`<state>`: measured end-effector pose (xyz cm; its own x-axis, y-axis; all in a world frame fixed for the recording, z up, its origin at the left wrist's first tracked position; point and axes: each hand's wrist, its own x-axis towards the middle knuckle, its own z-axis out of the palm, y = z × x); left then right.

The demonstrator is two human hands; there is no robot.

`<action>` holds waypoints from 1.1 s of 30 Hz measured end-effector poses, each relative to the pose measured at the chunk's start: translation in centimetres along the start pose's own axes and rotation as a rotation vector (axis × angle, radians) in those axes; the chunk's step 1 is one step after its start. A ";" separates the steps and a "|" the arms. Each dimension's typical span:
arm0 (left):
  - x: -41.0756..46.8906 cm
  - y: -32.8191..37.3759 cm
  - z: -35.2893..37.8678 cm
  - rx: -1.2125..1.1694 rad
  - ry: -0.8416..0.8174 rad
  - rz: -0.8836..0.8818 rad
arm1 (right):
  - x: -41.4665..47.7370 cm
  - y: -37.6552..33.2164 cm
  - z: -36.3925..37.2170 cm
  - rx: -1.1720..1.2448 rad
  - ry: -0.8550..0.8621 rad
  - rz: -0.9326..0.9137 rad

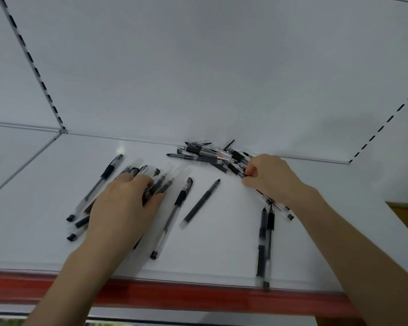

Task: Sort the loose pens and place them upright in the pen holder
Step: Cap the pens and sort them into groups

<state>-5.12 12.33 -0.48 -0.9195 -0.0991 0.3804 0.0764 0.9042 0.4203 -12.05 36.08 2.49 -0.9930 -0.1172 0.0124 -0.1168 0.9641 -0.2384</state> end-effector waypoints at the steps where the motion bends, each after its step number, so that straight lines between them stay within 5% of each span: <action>1: 0.1 0.0 0.1 -0.008 -0.002 0.004 | -0.1 0.0 -0.1 0.011 -0.007 0.009; 9: 0.1 -0.1 0.5 -0.005 -0.006 0.051 | -0.2 0.7 0.1 0.137 -0.077 0.085; 20: 0.5 1.5 0.7 -0.041 -0.002 0.124 | -2.1 1.9 -3.7 0.564 0.297 0.055; 29: 1.1 5.1 2.1 -0.161 -0.193 0.261 | -5.3 2.8 -3.3 1.034 0.198 0.185; 33: 3.5 5.4 2.7 -0.109 -0.233 0.300 | -6.5 3.2 -2.7 1.052 0.165 0.236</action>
<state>-8.94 17.97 0.85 -0.9119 0.2713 0.3080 0.3843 0.8280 0.4083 -5.96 40.53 4.23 -0.9878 0.1528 -0.0309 0.0708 0.2625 -0.9623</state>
